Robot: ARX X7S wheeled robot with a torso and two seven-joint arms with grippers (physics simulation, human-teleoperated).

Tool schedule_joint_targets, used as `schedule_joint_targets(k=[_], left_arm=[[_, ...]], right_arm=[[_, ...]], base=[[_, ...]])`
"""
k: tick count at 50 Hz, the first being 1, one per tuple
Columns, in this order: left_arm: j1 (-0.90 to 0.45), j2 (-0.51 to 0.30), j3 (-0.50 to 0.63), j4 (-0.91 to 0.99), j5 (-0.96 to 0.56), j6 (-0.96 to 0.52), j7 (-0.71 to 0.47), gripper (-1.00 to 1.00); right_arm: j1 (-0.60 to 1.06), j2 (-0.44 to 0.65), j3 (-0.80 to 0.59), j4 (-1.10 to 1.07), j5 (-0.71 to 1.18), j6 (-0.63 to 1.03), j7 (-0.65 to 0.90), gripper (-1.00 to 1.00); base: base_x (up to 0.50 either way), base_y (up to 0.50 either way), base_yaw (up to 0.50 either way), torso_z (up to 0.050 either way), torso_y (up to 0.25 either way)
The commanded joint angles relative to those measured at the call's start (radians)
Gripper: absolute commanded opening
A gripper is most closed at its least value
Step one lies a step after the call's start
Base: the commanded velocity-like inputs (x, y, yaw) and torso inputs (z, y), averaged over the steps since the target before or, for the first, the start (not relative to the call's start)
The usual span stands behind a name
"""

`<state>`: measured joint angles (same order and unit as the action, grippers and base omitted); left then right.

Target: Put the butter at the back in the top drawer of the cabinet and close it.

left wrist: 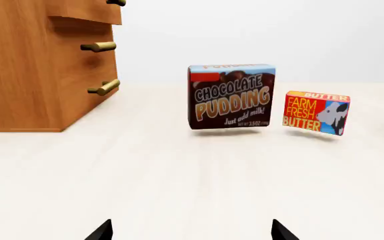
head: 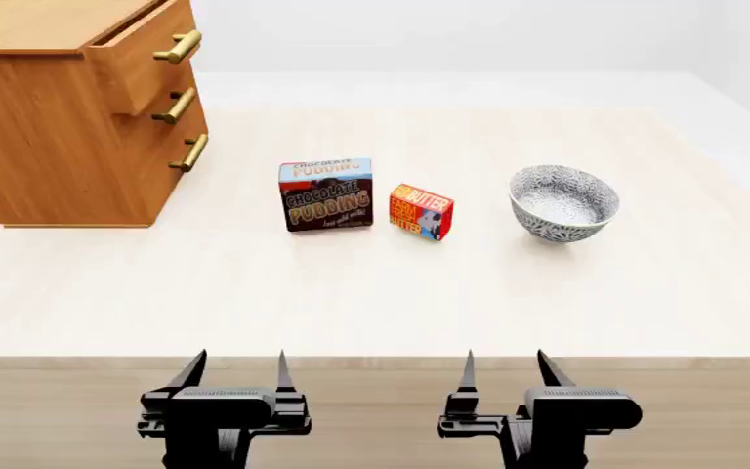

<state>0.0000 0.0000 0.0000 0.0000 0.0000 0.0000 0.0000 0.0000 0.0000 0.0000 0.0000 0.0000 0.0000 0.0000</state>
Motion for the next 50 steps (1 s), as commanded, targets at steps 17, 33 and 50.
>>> schedule_joint_targets(k=[17,33,50], left_arm=[[-0.003,-0.056,0.063,-0.005,-0.064,0.001,-0.059,1.00],[0.002,-0.080,0.091,0.004,-0.086,0.008,-0.077,1.00],[0.002,-0.099,0.117,0.003,-0.092,0.019,-0.103,1.00]], right_arm=[[-0.006,0.057,-0.066,-0.005,0.074,-0.010,0.049,1.00],[-0.001,0.077,-0.092,0.003,0.094,-0.015,0.076,1.00],[0.003,0.095,-0.113,0.009,0.112,-0.021,0.099,1.00]], base=[[0.00,0.00,0.00,0.000,0.000],[0.02,0.45,0.00,0.000,0.000],[0.02,0.44,0.00,0.000,0.000]])
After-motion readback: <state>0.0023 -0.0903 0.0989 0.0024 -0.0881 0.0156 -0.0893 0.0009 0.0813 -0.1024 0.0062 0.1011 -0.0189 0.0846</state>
